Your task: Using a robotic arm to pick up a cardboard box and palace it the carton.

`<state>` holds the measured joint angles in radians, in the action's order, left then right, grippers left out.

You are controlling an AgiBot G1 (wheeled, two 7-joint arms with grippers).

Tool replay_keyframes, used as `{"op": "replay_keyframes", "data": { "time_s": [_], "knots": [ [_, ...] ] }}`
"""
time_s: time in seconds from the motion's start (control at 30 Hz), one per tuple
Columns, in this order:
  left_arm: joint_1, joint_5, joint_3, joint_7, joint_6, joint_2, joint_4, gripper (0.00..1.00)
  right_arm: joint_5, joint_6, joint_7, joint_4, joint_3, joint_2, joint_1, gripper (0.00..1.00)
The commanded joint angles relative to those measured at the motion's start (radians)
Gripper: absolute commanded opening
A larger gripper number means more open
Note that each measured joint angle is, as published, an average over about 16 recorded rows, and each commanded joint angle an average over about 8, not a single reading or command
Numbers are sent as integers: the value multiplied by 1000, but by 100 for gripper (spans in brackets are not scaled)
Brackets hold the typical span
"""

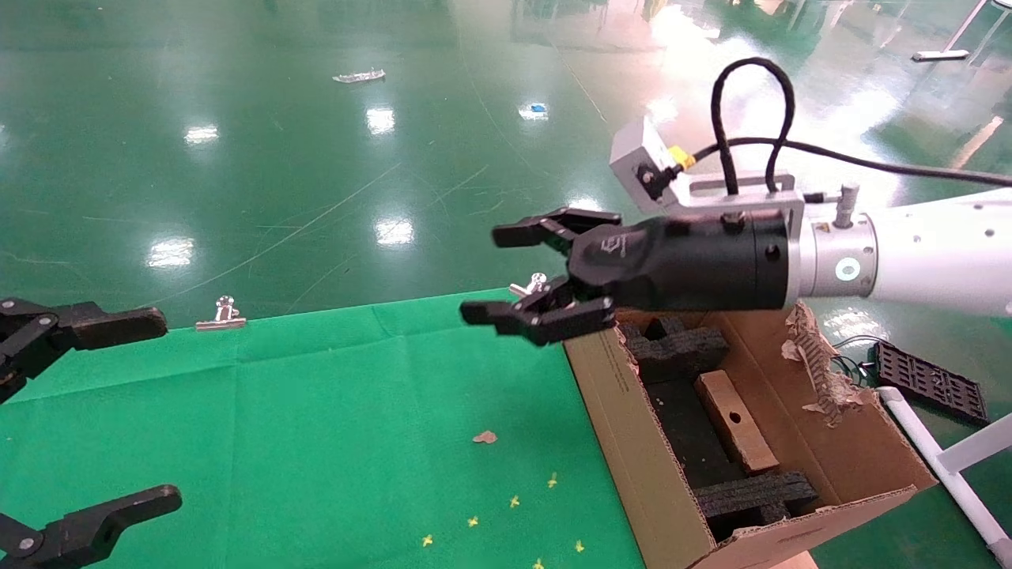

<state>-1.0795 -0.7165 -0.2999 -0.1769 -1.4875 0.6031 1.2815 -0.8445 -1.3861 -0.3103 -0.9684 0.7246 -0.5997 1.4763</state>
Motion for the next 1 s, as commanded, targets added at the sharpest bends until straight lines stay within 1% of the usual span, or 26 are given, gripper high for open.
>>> {"op": "replay_keyframes", "data": {
  "time_s": [0.03, 0.53, 0.7, 0.87, 1.0],
  "knots": [
    [0, 0, 0, 0, 0, 0, 0, 100, 11, -11, 12, -31, -43, -1, -39, 100],
    [0, 1, -1, 0, 0, 0, 0, 100, 93, -90, 101, -259, -365, -9, -329, 100],
    [0, 1, -1, 1, 1, 0, 0, 100, 115, -110, 122, -318, -449, -11, -406, 100],
    [0, 1, -1, 1, 1, -1, 0, 100, 126, -119, 130, -346, -490, -12, -443, 100],
    [0, 1, -1, 1, 1, -1, 0, 100, 125, -118, 128, -340, -482, -12, -435, 100]
  ]
}}
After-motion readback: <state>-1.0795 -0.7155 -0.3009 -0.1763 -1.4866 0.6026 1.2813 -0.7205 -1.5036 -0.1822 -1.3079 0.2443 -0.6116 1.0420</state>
